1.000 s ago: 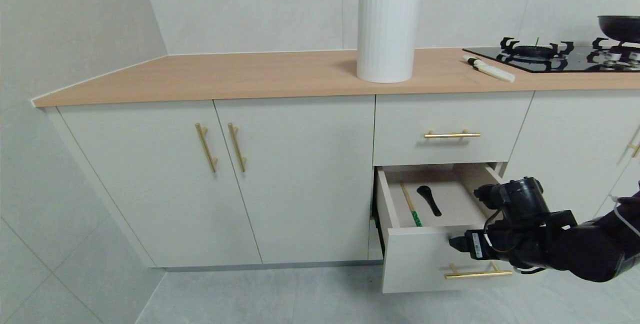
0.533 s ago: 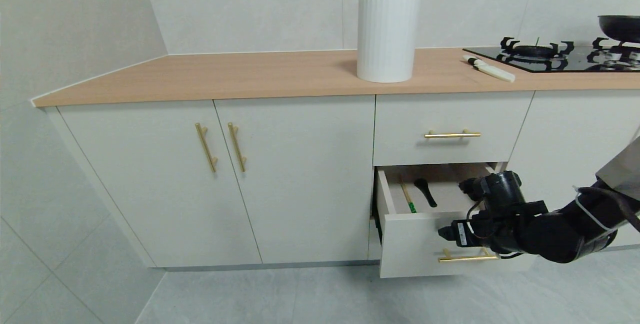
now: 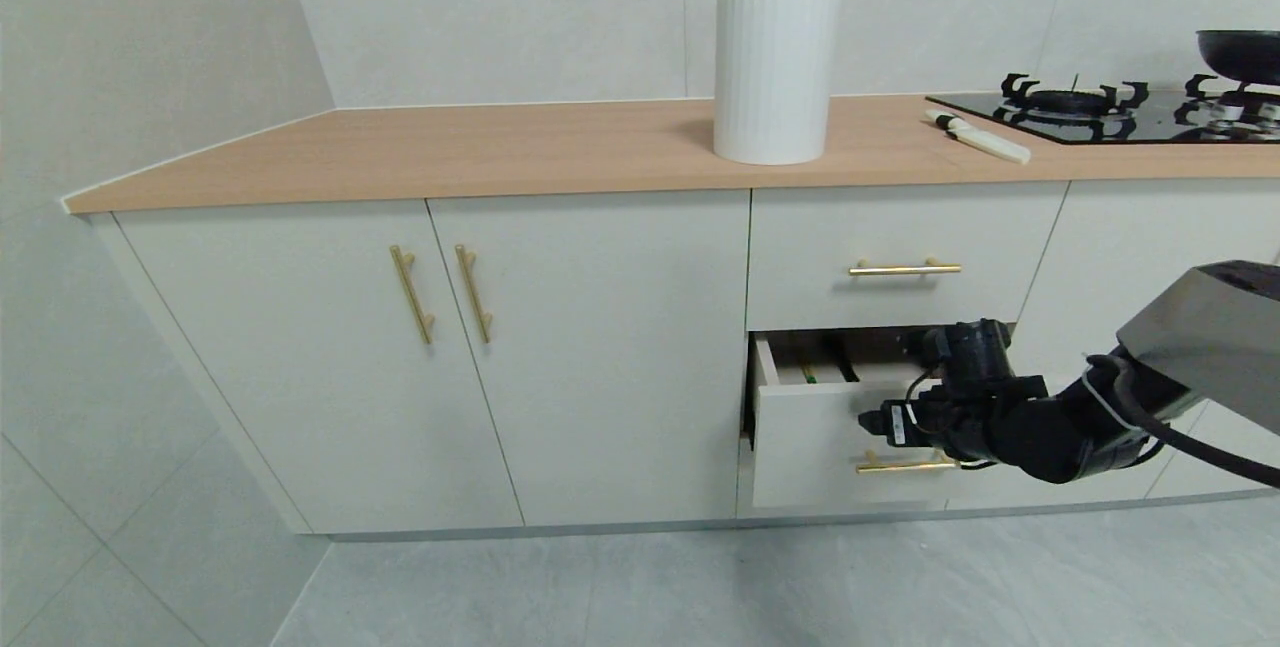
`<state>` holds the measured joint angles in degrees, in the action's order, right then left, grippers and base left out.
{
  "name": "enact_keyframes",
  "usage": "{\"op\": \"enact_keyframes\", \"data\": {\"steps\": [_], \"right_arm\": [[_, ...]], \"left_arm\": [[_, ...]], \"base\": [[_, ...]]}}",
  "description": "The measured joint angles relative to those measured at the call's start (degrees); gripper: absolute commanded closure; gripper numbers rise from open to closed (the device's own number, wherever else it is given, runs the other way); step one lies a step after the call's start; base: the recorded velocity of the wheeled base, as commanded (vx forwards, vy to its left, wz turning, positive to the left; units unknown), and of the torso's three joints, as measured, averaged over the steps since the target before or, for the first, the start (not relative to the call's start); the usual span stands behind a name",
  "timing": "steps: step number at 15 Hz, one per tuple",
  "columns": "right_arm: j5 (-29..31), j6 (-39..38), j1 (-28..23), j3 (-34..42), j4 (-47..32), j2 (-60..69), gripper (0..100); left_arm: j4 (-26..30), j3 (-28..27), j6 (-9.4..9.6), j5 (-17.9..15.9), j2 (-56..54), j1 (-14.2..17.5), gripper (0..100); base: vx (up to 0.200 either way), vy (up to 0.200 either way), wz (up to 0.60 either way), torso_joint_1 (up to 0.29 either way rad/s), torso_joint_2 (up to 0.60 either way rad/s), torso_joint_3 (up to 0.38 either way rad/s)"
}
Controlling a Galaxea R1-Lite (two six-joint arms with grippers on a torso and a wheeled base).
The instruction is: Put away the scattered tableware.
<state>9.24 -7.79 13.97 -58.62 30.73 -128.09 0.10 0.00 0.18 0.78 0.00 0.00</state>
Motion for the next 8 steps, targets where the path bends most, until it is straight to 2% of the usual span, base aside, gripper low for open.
{"op": "enact_keyframes", "data": {"steps": [5, 8], "right_arm": [[3.58, -0.04, -3.04, 0.16, 15.71, -6.23, 0], [3.69, -0.04, -4.05, 0.06, 20.02, -9.40, 0]], "left_arm": [[0.00, 0.00, 0.00, -0.02, 0.00, 0.00, 0], [0.00, 0.00, 0.00, 0.00, 0.00, 0.00, 0]], "base": [[0.000, 0.000, 0.00, 0.000, 0.00, 0.000], [0.000, 0.000, 0.00, 0.000, 0.00, 0.000]]}}
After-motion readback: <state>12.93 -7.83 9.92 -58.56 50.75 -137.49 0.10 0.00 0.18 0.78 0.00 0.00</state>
